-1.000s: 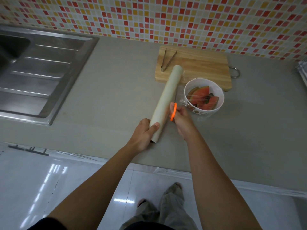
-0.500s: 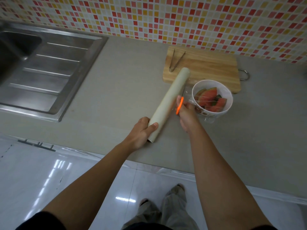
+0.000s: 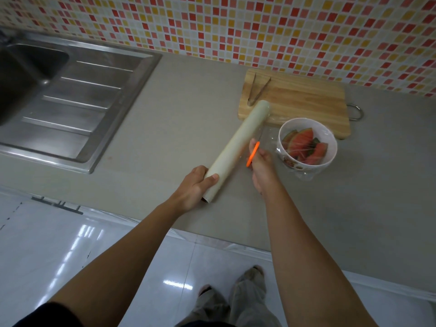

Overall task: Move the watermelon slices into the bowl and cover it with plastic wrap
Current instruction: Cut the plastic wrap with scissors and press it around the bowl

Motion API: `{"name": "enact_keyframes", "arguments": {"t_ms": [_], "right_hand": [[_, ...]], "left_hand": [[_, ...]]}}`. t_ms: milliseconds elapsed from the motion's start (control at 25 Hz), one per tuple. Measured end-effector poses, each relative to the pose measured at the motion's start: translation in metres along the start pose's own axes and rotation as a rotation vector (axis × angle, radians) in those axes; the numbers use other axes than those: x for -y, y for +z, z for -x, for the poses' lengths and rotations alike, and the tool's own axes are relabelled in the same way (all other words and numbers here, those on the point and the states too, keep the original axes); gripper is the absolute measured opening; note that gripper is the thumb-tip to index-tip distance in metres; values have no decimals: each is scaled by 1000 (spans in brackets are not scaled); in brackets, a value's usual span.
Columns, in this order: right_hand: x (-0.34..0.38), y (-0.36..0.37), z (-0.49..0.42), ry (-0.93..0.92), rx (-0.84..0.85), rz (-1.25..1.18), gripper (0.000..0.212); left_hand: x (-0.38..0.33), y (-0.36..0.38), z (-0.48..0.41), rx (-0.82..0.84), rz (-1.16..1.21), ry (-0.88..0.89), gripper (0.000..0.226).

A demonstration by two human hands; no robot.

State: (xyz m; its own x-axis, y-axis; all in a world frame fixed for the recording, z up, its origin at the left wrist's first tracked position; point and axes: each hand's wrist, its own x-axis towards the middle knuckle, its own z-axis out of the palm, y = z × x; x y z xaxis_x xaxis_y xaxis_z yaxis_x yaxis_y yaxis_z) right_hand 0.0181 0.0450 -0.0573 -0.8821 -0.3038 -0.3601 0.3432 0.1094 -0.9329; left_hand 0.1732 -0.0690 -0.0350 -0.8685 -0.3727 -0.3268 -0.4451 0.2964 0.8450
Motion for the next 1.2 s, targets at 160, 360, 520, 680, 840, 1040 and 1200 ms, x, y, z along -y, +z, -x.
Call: {"name": "enact_keyframes", "arguments": {"t_ms": [160, 360, 520, 680, 840, 1040, 1200], "right_hand": [[-11, 0, 7, 30, -16, -74, 42], [19, 4, -9, 47, -8, -126, 41], [25, 11, -16, 59, -26, -73, 42], [17, 18, -9, 79, -41, -147, 36], [6, 19, -5, 130, -66, -146, 39], [28, 19, -29, 142, -71, -195, 37], [32, 22, -40, 140, -17, -217, 33]], "left_hand": [[0, -3, -3, 11, 12, -26, 47], [-2, -9, -2, 18, 18, -30, 45], [-7, -13, -3, 2, 35, -23, 36], [-7, -14, -6, -17, 5, -31, 41], [-10, -16, -8, -10, 31, -27, 42], [-8, -27, -8, -4, 23, -32, 45], [-7, -33, -13, 3, 21, -27, 46]]}}
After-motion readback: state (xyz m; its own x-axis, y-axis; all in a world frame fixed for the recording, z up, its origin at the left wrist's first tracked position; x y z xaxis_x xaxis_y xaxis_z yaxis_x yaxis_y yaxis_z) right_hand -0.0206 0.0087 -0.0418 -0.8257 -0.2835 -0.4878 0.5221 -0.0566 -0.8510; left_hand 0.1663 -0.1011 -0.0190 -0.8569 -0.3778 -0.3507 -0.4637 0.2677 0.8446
